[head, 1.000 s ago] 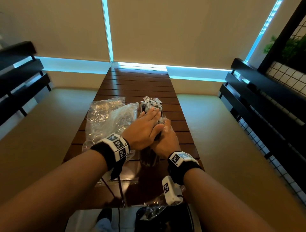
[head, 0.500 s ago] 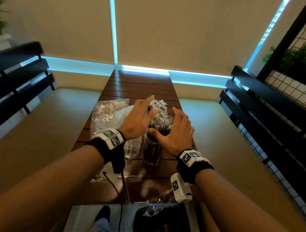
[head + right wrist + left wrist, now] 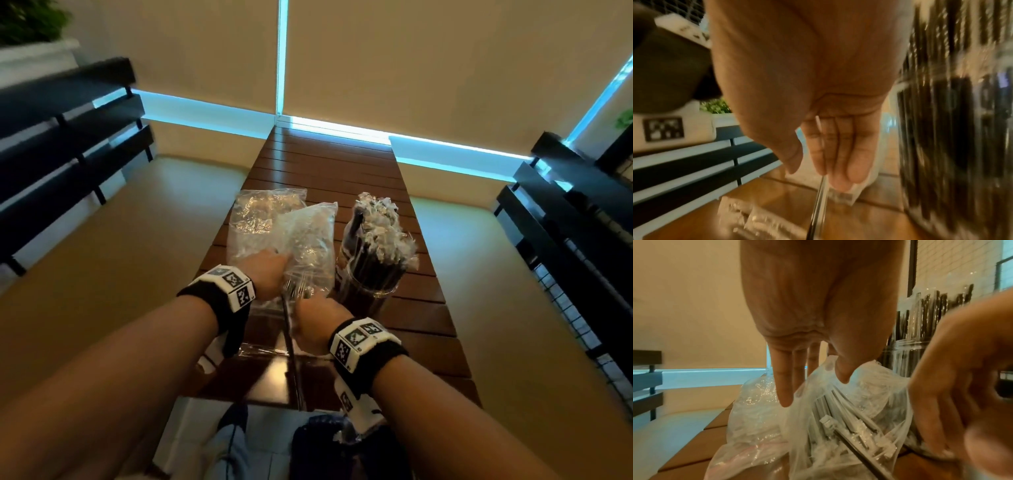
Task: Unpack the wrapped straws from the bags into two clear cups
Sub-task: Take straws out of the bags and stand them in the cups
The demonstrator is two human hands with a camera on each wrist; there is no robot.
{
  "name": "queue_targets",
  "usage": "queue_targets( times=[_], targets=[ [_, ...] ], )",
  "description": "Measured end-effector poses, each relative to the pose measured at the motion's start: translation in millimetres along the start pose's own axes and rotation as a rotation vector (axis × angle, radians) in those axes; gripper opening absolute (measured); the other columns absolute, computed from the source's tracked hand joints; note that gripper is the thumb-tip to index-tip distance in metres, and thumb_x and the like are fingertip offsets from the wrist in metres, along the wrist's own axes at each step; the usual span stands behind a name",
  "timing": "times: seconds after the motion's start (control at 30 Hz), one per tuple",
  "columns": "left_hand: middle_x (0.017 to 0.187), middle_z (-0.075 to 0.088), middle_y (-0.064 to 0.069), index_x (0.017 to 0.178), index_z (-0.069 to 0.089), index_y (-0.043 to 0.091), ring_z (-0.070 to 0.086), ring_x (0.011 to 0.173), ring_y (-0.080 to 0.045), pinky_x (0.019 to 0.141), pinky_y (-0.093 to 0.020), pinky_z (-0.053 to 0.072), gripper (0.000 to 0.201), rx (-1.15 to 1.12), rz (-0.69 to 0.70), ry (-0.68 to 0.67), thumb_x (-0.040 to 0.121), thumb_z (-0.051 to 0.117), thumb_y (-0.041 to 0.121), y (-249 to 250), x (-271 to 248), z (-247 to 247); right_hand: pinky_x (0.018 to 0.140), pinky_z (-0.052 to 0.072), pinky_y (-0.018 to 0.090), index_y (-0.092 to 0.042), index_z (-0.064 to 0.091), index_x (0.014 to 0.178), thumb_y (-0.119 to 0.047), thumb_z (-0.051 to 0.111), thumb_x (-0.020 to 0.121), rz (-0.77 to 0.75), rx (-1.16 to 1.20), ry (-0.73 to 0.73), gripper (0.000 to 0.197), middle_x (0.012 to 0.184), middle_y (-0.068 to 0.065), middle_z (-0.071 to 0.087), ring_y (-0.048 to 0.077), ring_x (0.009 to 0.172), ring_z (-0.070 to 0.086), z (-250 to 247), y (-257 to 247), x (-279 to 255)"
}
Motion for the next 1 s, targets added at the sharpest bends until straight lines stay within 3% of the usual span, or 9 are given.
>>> queue_targets(
  times=[0.17,0.27,0.43,0.5,0.6,0.67,0.8,0.93,1.0],
  targets=[
    [0.136,0.055,-0.013,0.143,0.045,0.020,0.056,0.121,-0.030,0.095,-0.038,0.047,0.054,-0.052,0.041,0.019,0.091,0.055,0.008,-4.8,2.4,-3.0,0.087,0.053,0.040,-0.009,0.060,0.117,-0.042,0.068,0.082,0.181,0.018,-0.062,0.049,0.117,0.014,0.061,0.036,0.105,0.062,46.5,5.0,20.4],
    [0.137,0.056,-0.012,0.143,0.046,0.018,0.055,0.122,-0.028,0.098,-0.036,0.046,0.055,-0.120,0.051,0.019,0.090,0.053,0.004,-8.6,2.0,-6.0,0.086,0.055,0.039,-0.010,0.063,0.111,-0.031,0.064,0.083,0.228,0.013,-0.076,0.035,0.114,0.013,0.065,0.034,0.101,0.065,58.9,5.3,30.7],
    [0.134,0.059,-0.009,0.137,0.053,0.015,0.058,0.119,-0.024,0.100,-0.034,0.046,0.048,-0.245,0.039,0.019,0.090,0.055,0.007,-20.3,1.9,-11.4,0.077,0.052,0.039,-0.009,0.062,0.105,-0.026,0.048,0.094,0.293,0.125,0.157,0.024,0.106,0.013,0.065,0.034,0.098,0.065,32.2,3.9,43.2],
    [0.127,0.063,-0.008,0.130,0.058,0.011,0.060,0.114,-0.024,0.095,-0.031,0.047,0.042,-0.258,0.044,0.058,0.088,0.057,0.006,-22.0,2.8,-15.1,0.080,0.051,0.040,-0.010,0.057,0.108,-0.025,0.043,0.097,0.337,0.249,0.242,0.023,0.110,0.014,0.064,0.035,0.102,0.063,20.9,4.7,52.5],
    [0.101,0.067,-0.008,0.106,0.066,0.010,0.059,0.088,-0.020,0.073,-0.026,0.041,0.024,-0.254,0.058,0.116,0.084,0.057,0.005,-19.7,1.6,-22.5,0.088,0.048,0.041,-0.004,0.052,0.121,-0.025,0.040,0.099,0.421,0.390,0.298,0.033,0.123,0.018,0.058,0.037,0.110,0.059,14.3,8.3,69.6],
    [0.090,0.064,-0.006,0.094,0.065,0.010,0.054,0.080,-0.020,0.068,-0.025,0.039,0.016,-0.248,0.078,0.101,0.083,0.056,0.005,-17.0,-0.1,-24.9,0.091,0.047,0.040,-0.002,0.051,0.127,-0.027,0.039,0.099,0.448,0.360,0.264,0.039,0.130,0.019,0.055,0.035,0.114,0.057,11.3,10.2,79.9],
    [0.076,0.054,0.005,0.082,0.058,0.018,0.051,0.075,-0.016,0.065,-0.025,0.038,0.010,-0.248,0.120,0.052,0.086,0.056,0.009,-17.2,-1.6,-25.6,0.092,0.046,0.039,-0.014,0.051,0.132,-0.028,0.042,0.100,0.384,0.219,0.123,0.036,0.132,0.010,0.052,0.030,0.119,0.053,11.0,8.9,95.8],
    [0.080,0.058,0.005,0.085,0.061,0.017,0.053,0.078,-0.016,0.069,-0.026,0.043,0.013,-0.251,0.141,0.013,0.084,0.056,0.006,-24.6,-3.2,-24.8,0.105,0.038,0.040,-0.013,0.038,0.145,-0.017,0.045,0.100,0.336,0.207,-0.061,0.046,0.145,0.012,0.043,0.031,0.131,0.044,20.7,5.3,103.2],
    [0.086,0.063,0.001,0.088,0.066,0.014,0.057,0.082,-0.018,0.075,-0.030,0.049,0.014,-0.264,0.149,0.010,0.084,0.055,0.006,-29.7,-4.2,-25.1,0.108,0.038,0.039,-0.018,0.038,0.146,-0.013,0.045,0.098,0.324,0.244,-0.058,0.049,0.146,0.009,0.043,0.030,0.133,0.043,22.4,4.0,106.8]
  ],
)
Point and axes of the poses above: each hand's wrist, its own x-axis towards the middle knuckle, its own z-axis out of the palm, y = z × x, the point moved 4 cm from there along x, towards the middle knuckle
